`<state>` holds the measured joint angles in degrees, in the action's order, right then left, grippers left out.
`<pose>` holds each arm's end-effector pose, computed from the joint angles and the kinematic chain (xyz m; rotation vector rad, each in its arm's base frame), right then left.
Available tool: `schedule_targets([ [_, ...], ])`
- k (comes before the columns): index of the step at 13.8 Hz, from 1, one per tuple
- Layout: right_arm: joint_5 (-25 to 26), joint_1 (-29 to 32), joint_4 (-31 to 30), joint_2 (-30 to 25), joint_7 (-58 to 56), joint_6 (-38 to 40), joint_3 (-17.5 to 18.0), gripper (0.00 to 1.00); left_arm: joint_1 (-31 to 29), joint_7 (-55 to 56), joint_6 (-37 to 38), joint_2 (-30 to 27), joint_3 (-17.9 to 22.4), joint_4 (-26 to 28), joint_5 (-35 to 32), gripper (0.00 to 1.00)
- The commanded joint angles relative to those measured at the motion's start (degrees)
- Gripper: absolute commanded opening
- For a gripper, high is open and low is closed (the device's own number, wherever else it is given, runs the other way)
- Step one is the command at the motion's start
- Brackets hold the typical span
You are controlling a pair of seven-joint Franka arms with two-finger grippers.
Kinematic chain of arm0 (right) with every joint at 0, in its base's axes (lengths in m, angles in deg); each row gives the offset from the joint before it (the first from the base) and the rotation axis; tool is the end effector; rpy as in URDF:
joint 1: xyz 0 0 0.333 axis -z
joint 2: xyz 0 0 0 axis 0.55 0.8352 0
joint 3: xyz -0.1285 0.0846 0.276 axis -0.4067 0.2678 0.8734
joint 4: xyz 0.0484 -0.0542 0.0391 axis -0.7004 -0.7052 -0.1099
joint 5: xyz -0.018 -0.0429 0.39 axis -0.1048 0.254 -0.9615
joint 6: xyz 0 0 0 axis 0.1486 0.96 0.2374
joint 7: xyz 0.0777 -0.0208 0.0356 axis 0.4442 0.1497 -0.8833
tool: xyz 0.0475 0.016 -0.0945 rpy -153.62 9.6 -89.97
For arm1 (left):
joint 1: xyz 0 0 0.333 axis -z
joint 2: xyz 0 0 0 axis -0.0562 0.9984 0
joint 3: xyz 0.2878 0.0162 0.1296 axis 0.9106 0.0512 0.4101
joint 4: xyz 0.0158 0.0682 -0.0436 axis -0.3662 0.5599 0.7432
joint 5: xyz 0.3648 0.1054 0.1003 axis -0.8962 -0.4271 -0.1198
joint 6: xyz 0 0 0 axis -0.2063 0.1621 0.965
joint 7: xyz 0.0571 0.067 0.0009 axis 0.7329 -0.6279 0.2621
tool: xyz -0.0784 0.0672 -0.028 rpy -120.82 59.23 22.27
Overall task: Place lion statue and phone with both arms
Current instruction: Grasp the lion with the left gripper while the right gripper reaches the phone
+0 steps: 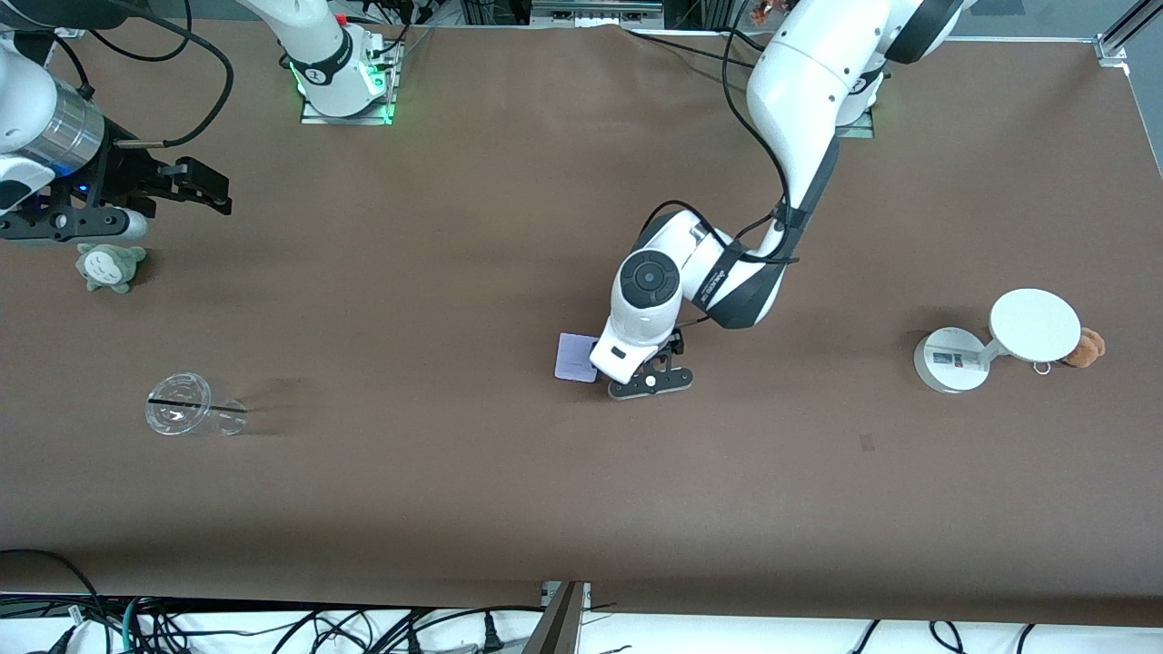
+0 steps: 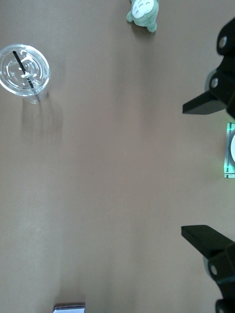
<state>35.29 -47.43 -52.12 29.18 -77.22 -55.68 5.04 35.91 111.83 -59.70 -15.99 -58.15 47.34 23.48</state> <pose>0.5441 0.0595 0.5786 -3.1292 -0.0773 0.1896 0.6097 -0.4301 0.2179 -3.1195 -0.2935 -0.0243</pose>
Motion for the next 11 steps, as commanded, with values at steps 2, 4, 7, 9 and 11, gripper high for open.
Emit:
schedule_targets([
  [2,-0.9,-1.6,-0.1,1.6,0.3,-2.0,0.3,1.0,1.0,1.2,-1.7,2.9,1.1,-3.0,-1.5,1.0],
  [4,-3.2,-2.0,-0.1,2.9,0.9,-4.0,0.3,1.0,1.1,1.3,-1.7,2.9,1.2,-3.0,-1.5,1.0],
  [7,-4.3,-4.4,0.3,5.2,6.4,-6.3,0.3,1.0,1.1,2.0,-1.6,2.9,1.3,-3.0,-1.6,0.55],
  [9,-4.3,-6.0,0.4,6.5,9.8,-7.7,0.3,1.0,1.1,2.0,-1.4,2.8,1.3,-3.0,-1.7,0.3],
  [11,-4.5,-7.1,0.4,8.2,11.4,-9.9,0.3,1.0,1.1,2.0,-1.5,2.8,1.3,-2.9,-2.1,0.04],
])
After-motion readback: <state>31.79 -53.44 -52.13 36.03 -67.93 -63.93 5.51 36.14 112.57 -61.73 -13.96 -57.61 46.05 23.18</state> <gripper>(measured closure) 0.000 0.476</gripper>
